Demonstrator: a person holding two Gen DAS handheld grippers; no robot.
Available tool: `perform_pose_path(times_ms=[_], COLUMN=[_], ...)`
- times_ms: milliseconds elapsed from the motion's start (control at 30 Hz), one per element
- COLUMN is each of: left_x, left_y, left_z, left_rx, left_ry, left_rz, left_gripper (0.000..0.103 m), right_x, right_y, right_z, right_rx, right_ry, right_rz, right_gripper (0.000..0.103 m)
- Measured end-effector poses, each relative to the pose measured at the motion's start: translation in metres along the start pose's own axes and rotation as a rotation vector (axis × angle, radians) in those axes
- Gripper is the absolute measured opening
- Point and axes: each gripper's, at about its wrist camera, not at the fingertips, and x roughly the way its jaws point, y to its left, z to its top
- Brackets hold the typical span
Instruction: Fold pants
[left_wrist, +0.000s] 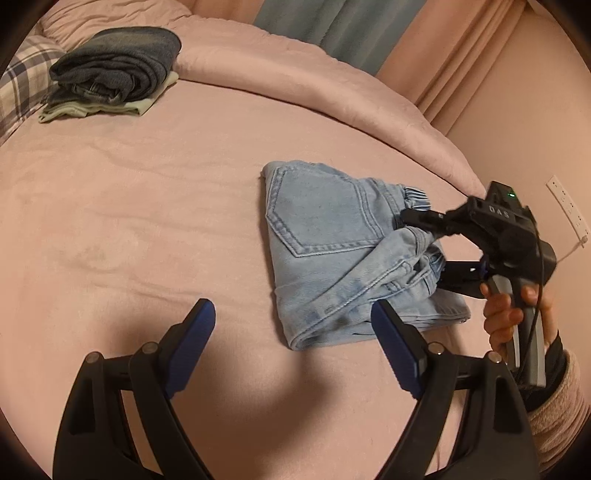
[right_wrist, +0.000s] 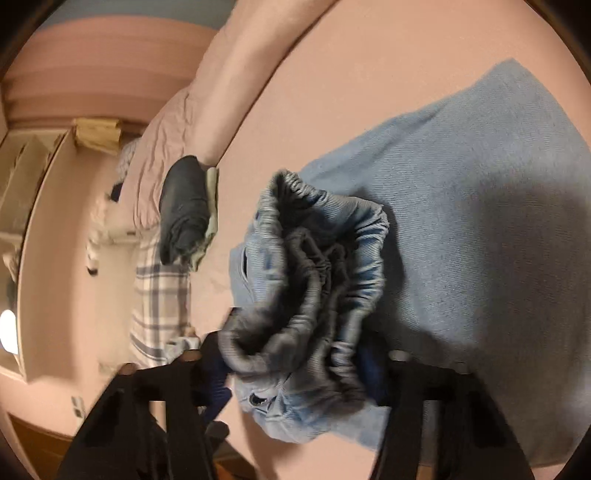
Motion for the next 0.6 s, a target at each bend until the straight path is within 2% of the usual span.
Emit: perform_pose_path(times_ms=[67, 133, 300, 467, 600], left_x=[0.000, 0.001, -0.001, 0.003, 0.008], left_y=[0.002, 0.004, 0.005, 0.002, -0.003], left_z=[-0.002, -0.003, -0.006, -0.006, -0.005], left_rx=[-0.011, -0.020, -0.032, -0.023, -0.012], left_ry=[0.005, 0.011, 0.016, 0.030, 0.044], left_rz=[0.000, 0.004, 0.007, 0.006, 0.000], left_gripper=[0.086, 0.086, 0.086, 0.086, 0.086], right_x=[-0.006, -0.013, -0.047, -0.083, -0.107], right_y=[0.006, 0.014, 0.034, 0.028, -0.002], right_z=[-0.003, -0.005, 0.000, 0.005, 0.005], right_rx=[-0.053, -0.113, -0.211, -0.208, -0.143], right_ry=[-0.025, -0.054, -0.145, -0.221, -0.269], right_rz=[-0.024, -0.044, -0.006, 0.009, -0.017], right_gripper=[0.042, 0.040, 0.034, 0.034, 0.034])
